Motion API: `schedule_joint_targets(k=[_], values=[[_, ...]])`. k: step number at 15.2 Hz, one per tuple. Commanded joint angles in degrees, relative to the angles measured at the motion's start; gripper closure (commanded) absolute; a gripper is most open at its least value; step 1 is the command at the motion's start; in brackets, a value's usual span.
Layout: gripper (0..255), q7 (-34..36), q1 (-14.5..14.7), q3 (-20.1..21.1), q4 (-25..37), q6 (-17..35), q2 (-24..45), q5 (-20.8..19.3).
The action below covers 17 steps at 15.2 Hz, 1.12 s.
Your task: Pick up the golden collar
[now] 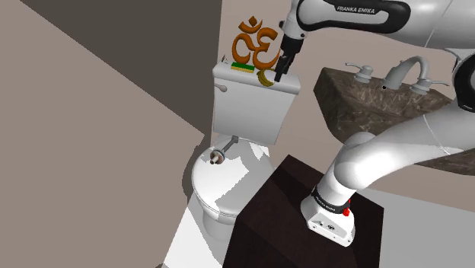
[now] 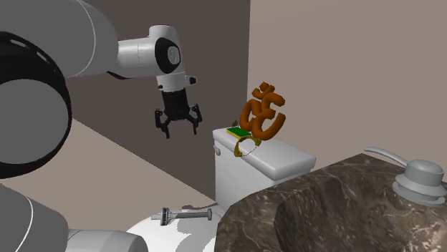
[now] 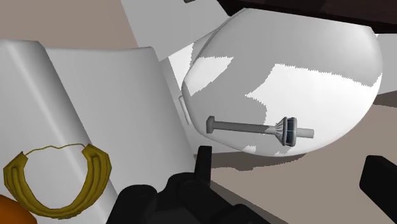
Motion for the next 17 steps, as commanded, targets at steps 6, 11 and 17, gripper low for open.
schedule_joint_targets(k=[6, 11, 17], values=[[0, -11.72, -0.43, -8.79, 8.34, 3.15, 11.36, 1.53], [0, -20.95, -0.86, -14.61, 17.02, 4.13, 21.96, 5.80], [0, -32.65, -3.77, -19.69, 30.86, 2.43, 37.28, 14.60]])
